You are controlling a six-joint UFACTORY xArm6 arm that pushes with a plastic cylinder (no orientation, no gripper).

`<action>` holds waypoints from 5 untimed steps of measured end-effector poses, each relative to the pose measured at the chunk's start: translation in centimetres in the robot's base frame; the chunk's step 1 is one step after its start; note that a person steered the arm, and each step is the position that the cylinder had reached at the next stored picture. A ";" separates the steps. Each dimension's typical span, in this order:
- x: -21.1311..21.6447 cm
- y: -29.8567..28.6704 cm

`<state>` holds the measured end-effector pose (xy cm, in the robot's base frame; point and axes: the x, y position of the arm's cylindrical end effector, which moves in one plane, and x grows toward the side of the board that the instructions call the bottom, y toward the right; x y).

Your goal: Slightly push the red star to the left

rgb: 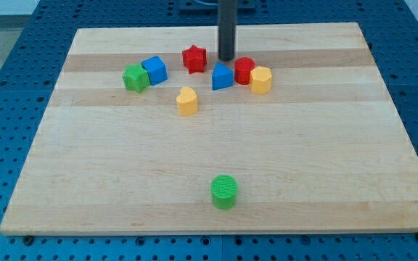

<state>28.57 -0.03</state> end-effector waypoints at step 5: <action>2.0 -0.9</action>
